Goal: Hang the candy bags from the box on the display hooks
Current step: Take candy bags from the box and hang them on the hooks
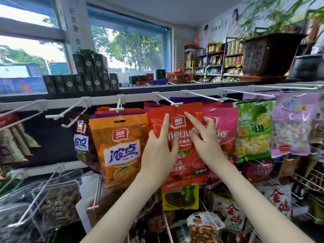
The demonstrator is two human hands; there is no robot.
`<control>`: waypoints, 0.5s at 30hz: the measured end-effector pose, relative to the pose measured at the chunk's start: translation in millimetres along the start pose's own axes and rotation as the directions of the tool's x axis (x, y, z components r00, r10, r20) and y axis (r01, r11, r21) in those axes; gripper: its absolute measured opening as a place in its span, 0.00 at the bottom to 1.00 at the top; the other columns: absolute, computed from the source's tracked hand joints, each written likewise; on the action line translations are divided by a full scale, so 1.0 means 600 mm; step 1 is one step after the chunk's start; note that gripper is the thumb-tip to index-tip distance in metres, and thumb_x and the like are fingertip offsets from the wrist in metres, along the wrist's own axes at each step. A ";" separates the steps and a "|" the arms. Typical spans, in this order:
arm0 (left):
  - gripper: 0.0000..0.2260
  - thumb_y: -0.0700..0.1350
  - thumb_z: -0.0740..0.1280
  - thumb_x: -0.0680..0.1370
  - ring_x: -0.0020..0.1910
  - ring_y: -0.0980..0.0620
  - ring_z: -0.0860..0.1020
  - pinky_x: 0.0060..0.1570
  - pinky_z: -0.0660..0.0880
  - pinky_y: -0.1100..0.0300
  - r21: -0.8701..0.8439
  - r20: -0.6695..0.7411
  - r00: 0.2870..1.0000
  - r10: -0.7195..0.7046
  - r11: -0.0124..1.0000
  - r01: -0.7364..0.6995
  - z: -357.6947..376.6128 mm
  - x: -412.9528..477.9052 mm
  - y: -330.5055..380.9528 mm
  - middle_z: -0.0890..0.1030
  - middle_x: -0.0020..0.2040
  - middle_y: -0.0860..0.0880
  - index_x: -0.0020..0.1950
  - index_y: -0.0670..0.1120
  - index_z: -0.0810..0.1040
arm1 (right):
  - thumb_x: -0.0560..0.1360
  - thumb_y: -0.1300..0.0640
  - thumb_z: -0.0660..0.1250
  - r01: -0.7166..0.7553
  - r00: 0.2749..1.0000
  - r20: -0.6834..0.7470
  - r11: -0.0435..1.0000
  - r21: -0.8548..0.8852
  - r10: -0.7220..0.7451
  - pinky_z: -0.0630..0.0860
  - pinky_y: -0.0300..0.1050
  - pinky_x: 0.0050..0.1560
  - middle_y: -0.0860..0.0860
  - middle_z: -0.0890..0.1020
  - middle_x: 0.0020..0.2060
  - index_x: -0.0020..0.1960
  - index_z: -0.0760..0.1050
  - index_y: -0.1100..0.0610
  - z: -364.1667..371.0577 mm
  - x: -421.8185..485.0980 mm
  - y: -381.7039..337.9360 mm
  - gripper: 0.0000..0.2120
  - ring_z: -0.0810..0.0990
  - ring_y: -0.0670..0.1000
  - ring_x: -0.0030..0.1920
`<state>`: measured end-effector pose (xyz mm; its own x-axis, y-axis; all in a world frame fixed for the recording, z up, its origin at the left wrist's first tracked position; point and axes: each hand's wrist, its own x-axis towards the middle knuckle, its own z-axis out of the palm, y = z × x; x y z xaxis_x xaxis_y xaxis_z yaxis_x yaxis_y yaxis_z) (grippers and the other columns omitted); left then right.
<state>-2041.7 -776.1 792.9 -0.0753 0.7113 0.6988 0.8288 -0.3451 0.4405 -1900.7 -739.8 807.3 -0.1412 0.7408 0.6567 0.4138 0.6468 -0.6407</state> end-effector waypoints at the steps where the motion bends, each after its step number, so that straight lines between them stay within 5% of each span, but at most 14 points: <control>1: 0.30 0.57 0.57 0.80 0.44 0.54 0.73 0.39 0.71 0.66 0.029 -0.010 1.000 0.006 1.000 -0.005 0.001 -0.001 -0.002 0.70 0.54 0.48 0.77 0.61 0.43 | 0.81 0.60 0.57 -0.009 1.000 0.008 1.000 0.006 0.009 0.57 0.15 0.53 0.45 0.59 0.60 0.70 0.64 0.39 -0.001 0.000 0.001 0.23 0.59 0.24 0.56; 4: 0.30 0.58 0.57 0.80 0.43 0.54 0.70 0.38 0.68 0.65 0.100 -0.041 0.999 0.005 0.995 -0.001 -0.003 -0.007 -0.007 0.68 0.50 0.49 0.78 0.59 0.45 | 0.80 0.58 0.60 -0.022 0.999 0.047 1.000 0.007 0.021 0.65 0.21 0.53 0.46 0.62 0.57 0.71 0.59 0.36 -0.003 0.000 0.004 0.26 0.66 0.40 0.58; 10: 0.31 0.57 0.59 0.80 0.42 0.52 0.67 0.39 0.67 0.63 0.231 -0.051 0.999 -0.001 0.973 0.013 -0.003 -0.010 -0.018 0.66 0.49 0.47 0.79 0.53 0.50 | 0.78 0.58 0.63 -0.032 0.995 0.095 0.999 0.007 0.031 0.73 0.47 0.63 0.48 0.65 0.55 0.72 0.57 0.35 0.002 0.003 0.013 0.29 0.69 0.47 0.58; 15: 0.30 0.54 0.65 0.78 0.58 0.40 0.70 0.54 0.74 0.49 0.350 -0.133 0.991 0.031 0.937 0.017 0.004 -0.005 -0.019 0.68 0.62 0.36 0.76 0.45 0.62 | 0.78 0.57 0.63 -0.025 0.997 0.073 0.999 -0.041 0.028 0.70 0.42 0.64 0.49 0.64 0.58 0.74 0.57 0.39 0.007 0.006 0.012 0.29 0.67 0.45 0.59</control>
<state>-2049.7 -772.7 784.1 -0.1226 0.6122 0.7811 0.9689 -0.0968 0.2279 -1902.2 -731.7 803.4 -0.1945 0.7700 0.6077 0.4541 0.6198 -0.6401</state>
